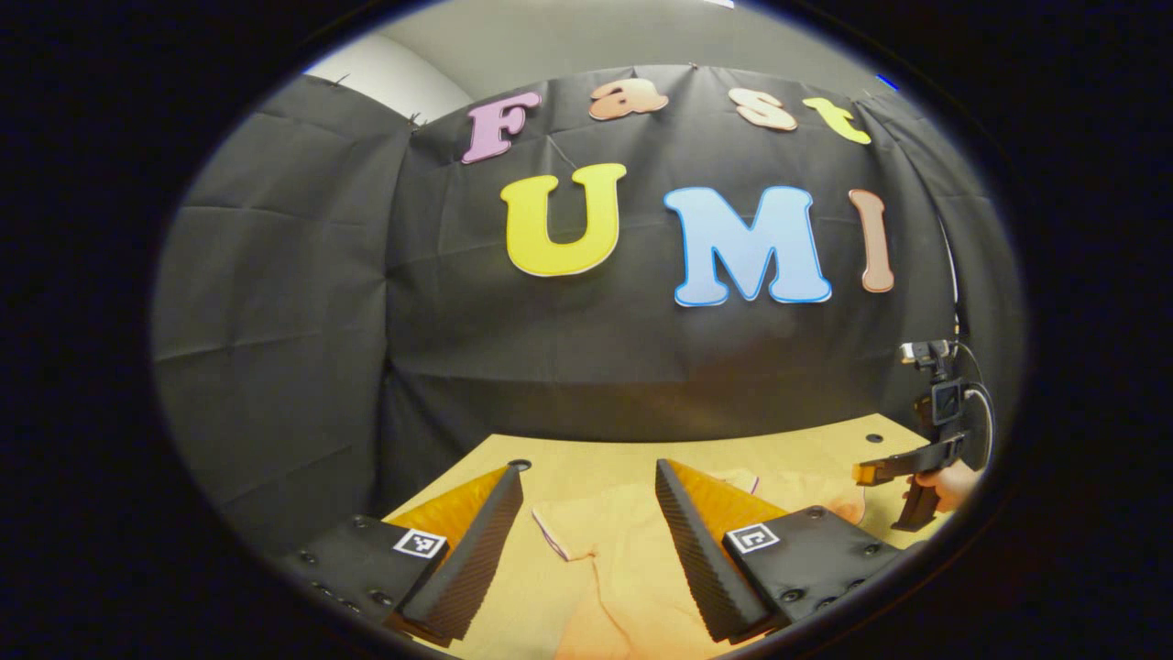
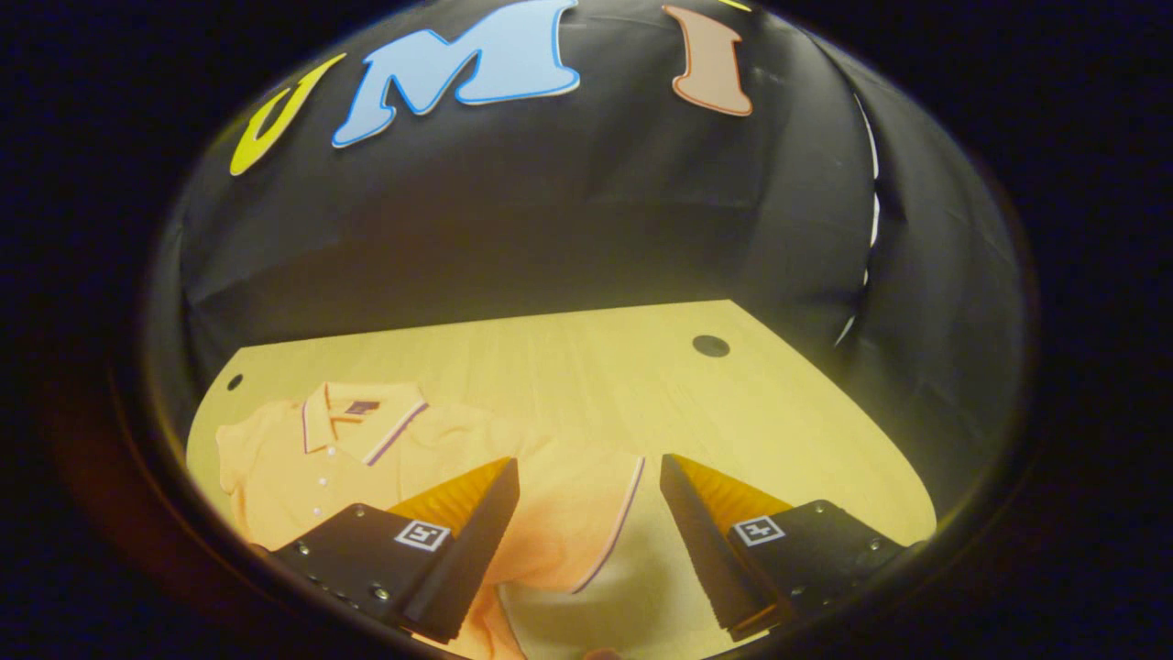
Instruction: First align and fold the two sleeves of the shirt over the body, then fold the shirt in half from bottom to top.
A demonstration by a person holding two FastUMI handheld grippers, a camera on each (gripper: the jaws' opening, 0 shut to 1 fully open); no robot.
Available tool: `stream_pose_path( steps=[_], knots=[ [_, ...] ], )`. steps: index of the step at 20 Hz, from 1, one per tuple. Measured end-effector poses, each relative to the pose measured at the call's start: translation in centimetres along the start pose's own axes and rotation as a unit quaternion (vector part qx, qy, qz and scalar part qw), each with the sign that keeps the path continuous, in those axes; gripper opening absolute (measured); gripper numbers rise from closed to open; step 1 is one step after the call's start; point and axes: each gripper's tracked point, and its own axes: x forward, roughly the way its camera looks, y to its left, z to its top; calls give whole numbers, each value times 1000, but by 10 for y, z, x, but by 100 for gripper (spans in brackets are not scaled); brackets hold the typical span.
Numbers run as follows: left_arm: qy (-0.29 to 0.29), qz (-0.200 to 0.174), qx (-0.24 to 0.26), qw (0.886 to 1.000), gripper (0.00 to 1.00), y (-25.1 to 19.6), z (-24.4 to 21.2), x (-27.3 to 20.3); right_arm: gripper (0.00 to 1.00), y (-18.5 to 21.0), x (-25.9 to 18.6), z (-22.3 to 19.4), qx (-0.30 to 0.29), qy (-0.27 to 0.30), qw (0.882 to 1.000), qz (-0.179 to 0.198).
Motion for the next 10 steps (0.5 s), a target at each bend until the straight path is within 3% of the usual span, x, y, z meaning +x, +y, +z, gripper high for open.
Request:
stream_pose_path(
  steps=[10],
  knots=[
    [9, 24, 2, 1000, 95, 9, -6, -17, 96, -18, 43, -37, -2, 66, 998, -24]
  ],
)
